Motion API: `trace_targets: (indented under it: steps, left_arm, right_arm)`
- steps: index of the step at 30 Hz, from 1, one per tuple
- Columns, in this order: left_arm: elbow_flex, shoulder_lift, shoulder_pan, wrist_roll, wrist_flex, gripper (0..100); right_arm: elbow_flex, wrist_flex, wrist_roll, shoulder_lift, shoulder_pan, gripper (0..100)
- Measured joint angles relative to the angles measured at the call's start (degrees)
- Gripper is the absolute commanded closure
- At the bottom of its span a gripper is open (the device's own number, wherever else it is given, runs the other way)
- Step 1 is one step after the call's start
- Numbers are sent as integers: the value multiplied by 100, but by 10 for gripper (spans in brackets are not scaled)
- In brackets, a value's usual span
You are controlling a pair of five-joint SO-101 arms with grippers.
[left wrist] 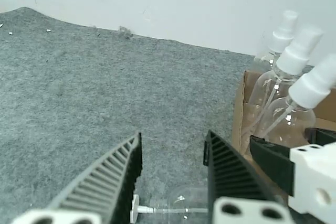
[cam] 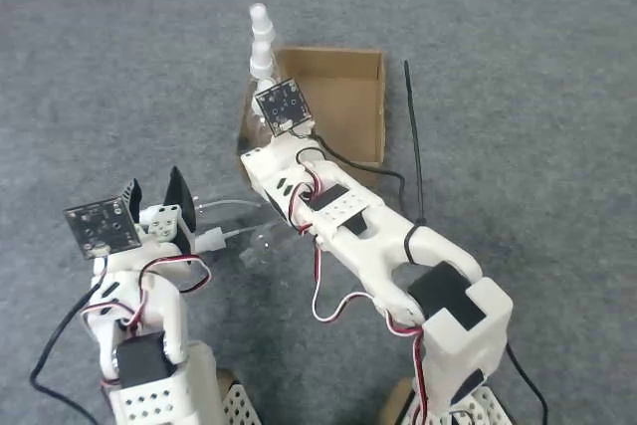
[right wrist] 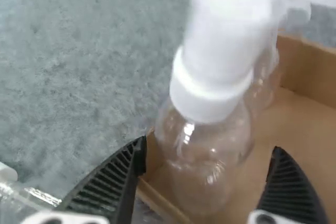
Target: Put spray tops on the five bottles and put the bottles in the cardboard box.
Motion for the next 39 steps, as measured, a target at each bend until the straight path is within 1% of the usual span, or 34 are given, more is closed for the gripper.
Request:
trace_targets:
  steps: [13,21,32,39]
  left_arm:
    - [0,0,0,0,0,818]
    - [114,0,0,0,-44,818]
    - [114,0,0,0,-79,818]
    - [114,0,0,0,-79,818]
  right_arm:
    - [-18,105,0,0,0,686]
    - [-18,976,-9,-440,0,686]
    - [-53,1600,-18,-633,0,686]
    - [-44,2602,-18,-1284,9,686]
